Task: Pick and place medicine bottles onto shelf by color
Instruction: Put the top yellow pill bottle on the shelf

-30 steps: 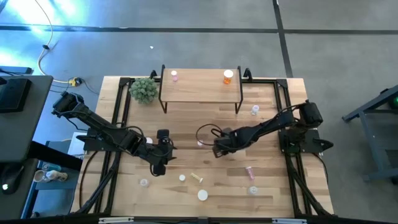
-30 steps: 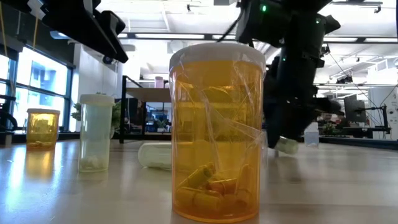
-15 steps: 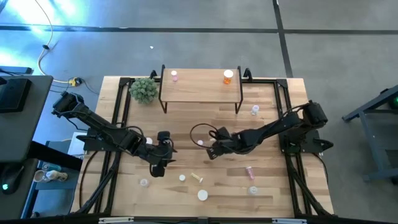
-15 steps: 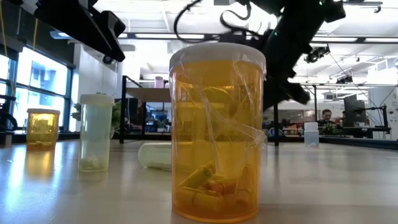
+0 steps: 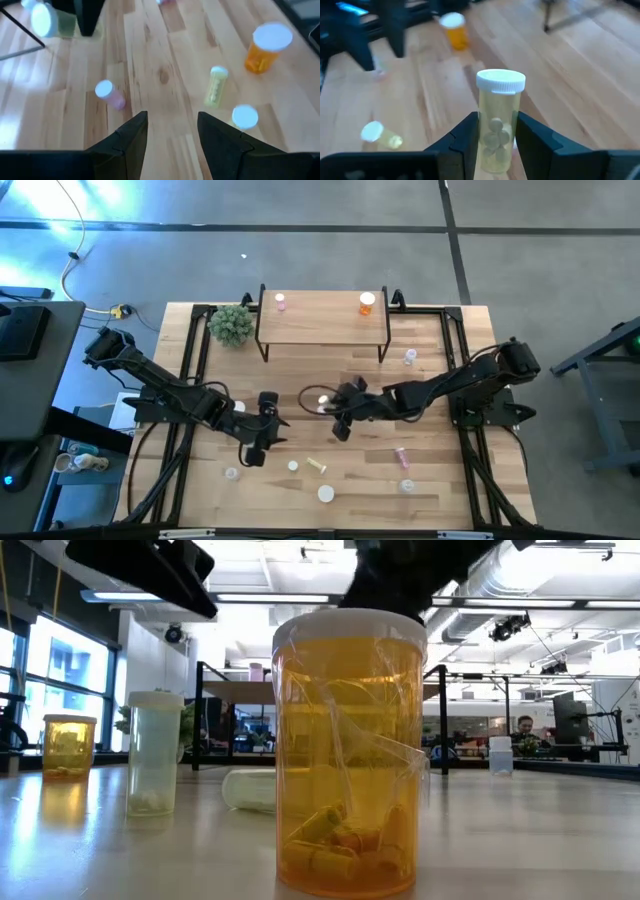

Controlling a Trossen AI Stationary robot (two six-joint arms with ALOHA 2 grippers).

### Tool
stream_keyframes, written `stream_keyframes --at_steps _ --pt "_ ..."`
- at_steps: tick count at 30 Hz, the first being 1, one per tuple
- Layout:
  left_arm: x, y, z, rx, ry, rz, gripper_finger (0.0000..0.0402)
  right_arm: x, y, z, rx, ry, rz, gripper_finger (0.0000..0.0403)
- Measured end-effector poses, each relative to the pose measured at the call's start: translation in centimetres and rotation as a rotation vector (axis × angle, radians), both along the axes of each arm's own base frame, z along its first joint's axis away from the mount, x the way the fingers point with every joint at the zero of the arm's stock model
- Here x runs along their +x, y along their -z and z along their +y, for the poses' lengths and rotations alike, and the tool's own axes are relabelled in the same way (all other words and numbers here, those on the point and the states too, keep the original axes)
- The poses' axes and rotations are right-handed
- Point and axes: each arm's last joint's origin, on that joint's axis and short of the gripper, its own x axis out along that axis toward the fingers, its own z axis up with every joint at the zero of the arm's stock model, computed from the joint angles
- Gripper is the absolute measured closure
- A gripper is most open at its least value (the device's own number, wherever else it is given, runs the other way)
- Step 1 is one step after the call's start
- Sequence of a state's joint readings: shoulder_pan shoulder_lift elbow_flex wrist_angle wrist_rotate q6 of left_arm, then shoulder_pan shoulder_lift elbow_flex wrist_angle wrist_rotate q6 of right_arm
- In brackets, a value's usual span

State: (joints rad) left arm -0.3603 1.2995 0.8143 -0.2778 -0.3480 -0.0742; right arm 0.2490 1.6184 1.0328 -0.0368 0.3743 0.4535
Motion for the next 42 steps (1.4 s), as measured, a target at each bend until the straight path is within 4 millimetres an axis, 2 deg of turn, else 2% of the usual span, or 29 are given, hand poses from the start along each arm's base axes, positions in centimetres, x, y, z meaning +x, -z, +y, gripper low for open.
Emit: stream_keyframes --at_steps 8,15,20,26,31,42 --pt "0.6 -0.8 -0.2 -0.037 -0.002 -0.101 0.0238 0.5 -0.4 1.3 -0.098 -0.175 -0.061 0.0291" --pt "1.3 -1.4 0.5 -0.091 -0.035 -0.172 0.0238 0.3 -0.8 3.3 -0.139 -0.296 -0.117 0.0291" --pt "2.0 -2.6 1.1 -0.139 -0.015 -0.195 0.0235 0.2 -0.9 4.0 -0.16 -0.328 -0.136 0.0291" --pt "2.4 -3.5 1.6 -0.147 0.015 -0.22 0.021 0.1 -0.9 4.5 -0.164 -0.341 -0.138 0.0291" --pt "2.6 -3.6 2.2 -0.143 0.001 -0.229 0.0194 -0.1 -0.9 5.0 -0.166 -0.358 -0.139 0.0291" --pt "3.0 -4.0 2.7 -0.137 -0.003 -0.284 0.0196 -0.2 -1.0 5.2 -0.2 -0.34 -0.144 0.0291"
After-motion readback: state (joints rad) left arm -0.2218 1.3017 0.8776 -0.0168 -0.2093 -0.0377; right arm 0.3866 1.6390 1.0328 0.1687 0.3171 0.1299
